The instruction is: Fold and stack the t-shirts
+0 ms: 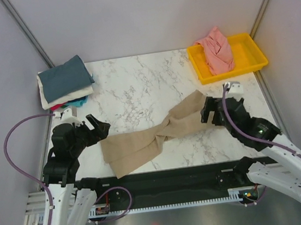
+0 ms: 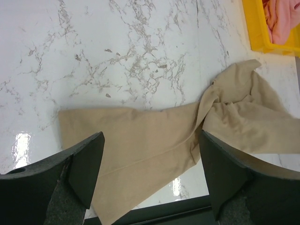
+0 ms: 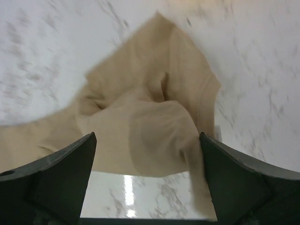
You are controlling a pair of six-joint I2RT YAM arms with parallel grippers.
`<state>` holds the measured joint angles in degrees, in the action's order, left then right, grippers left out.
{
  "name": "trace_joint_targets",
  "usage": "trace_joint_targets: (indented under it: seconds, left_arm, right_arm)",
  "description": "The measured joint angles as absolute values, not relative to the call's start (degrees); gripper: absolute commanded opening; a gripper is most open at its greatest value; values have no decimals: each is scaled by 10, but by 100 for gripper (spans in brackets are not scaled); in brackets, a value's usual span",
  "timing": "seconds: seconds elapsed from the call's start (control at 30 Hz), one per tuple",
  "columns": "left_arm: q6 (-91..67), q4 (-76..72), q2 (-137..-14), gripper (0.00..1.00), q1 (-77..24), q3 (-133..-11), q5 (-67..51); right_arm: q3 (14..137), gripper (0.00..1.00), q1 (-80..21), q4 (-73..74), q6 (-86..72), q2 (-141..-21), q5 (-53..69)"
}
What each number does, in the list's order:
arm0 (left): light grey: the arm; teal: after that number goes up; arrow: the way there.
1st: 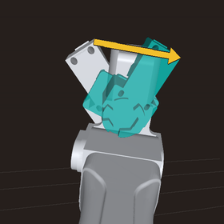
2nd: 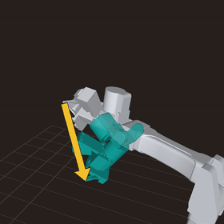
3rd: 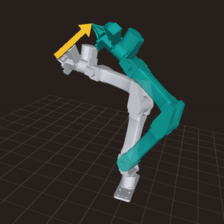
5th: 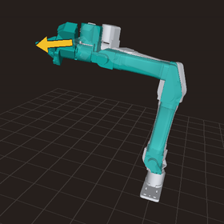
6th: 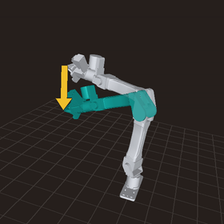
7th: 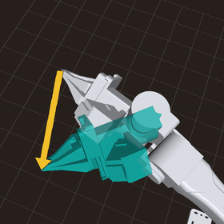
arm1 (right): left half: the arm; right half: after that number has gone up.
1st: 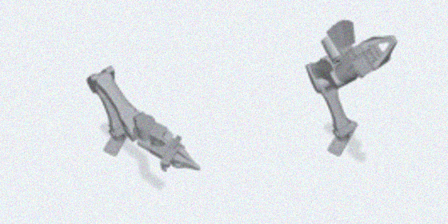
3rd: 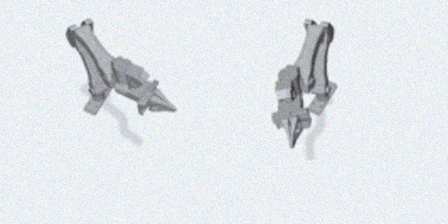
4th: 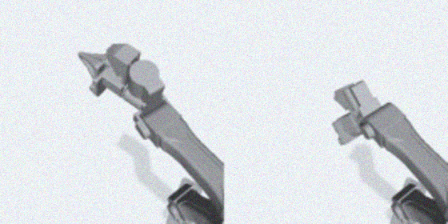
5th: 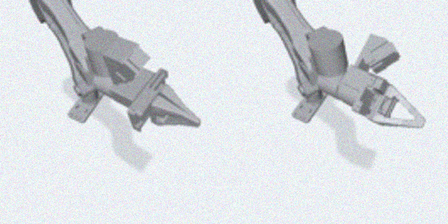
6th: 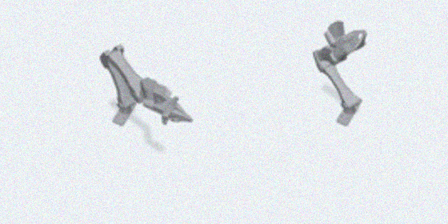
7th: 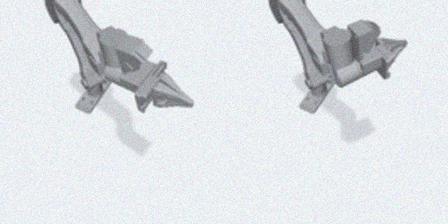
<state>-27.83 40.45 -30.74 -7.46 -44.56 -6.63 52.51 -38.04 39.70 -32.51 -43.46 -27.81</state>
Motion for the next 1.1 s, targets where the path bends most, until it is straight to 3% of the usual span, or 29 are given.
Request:
trace_joint_targets:
  seconds: [0.17,0.27,0.37,0.47,0.67,0.83,1.1]
  left_arm:
    - [-276,402,-317,88,-75,-446,-79]
    - [-274,402,-322,88,-75,-445,-82]
    - [-274,402,-324,88,-75,-446,-84]
    - [-274,402,-330,88,-74,-446,-91]
    - [-274,402,-344,88,-72,-446,-96]
    - [-273,401,-348,88,-72,-445,-105]
    - [-273,397,-376,87,-72,-445,-124]
  right_arm:
    - [420,98,-381,489,-439,-431,-314]
    - [442,98,-380,467,-448,-415,-339]
    - [507,98,-380,432,-428,-482,-343]
    - [581,88,-380,371,-400,-626,-343]
    - [541,68,-301,290,-380,-778,-268]
    - [477,65,-187,253,-385,-787,-207]
    - [437,64,-176,209,-384,-789,-150]
